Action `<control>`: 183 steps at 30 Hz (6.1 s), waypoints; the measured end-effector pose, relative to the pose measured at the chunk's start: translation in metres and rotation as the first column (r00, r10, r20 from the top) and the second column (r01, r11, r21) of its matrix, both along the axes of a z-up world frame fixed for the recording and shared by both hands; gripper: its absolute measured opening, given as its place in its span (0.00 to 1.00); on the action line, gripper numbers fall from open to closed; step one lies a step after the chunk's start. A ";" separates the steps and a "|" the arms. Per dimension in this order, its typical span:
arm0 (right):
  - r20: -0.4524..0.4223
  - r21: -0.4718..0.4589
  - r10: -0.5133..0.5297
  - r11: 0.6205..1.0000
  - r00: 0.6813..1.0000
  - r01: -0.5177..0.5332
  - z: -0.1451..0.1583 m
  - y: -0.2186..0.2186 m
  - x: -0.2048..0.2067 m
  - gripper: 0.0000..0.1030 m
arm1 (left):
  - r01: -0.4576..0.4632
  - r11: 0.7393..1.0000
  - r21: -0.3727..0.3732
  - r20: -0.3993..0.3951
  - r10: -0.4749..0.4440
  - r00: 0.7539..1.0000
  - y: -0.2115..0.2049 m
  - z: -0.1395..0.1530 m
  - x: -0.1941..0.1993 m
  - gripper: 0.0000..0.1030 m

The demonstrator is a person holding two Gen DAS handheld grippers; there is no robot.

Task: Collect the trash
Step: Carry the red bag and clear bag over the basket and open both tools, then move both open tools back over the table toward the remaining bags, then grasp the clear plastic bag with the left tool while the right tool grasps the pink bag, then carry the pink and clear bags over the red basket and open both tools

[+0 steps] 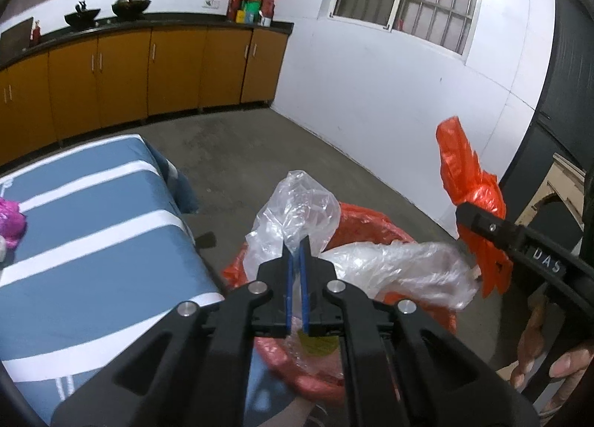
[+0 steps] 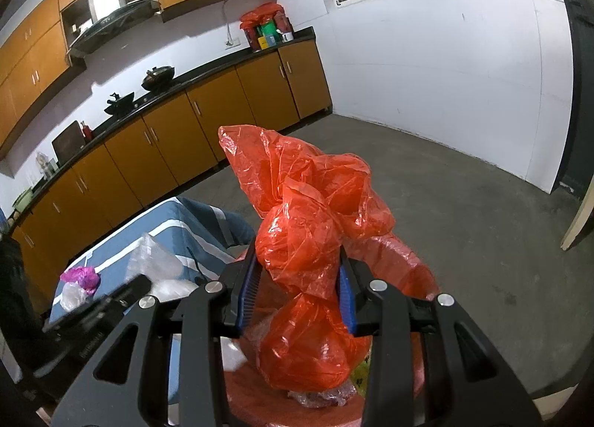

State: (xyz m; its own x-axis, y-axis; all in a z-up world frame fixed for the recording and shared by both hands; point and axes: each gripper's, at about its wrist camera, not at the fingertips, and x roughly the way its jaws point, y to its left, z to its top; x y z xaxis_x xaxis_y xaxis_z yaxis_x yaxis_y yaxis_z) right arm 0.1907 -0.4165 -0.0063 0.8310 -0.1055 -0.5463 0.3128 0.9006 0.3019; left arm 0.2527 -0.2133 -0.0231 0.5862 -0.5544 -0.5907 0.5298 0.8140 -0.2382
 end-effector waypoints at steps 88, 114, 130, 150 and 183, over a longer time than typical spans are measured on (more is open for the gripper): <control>-0.158 -0.149 0.635 0.742 0.756 -0.654 -0.052 0.362 0.207 0.75 | -0.660 0.727 0.188 0.052 0.664 0.746 0.403 -0.053 0.092 0.10; -0.258 -0.107 0.639 0.726 0.724 -0.679 -0.060 0.362 0.208 0.46 | -0.724 0.672 0.157 0.054 0.726 0.686 0.415 -0.033 0.057 0.10; -0.080 -0.116 0.480 0.866 0.874 -0.487 0.024 0.220 0.077 0.46 | -0.602 0.794 0.090 0.126 0.590 0.797 0.307 0.032 0.016 0.10; 0.056 -0.148 0.306 0.944 0.950 -0.295 0.068 0.132 -0.014 0.46 | -0.460 0.885 0.076 0.206 0.437 0.875 0.208 0.079 -0.044 0.10; 0.006 -0.035 -0.030 0.999 1.000 0.030 0.027 0.001 -0.061 0.46 | -0.070 0.996 0.055 0.104 0.064 0.992 0.001 0.060 -0.049 0.10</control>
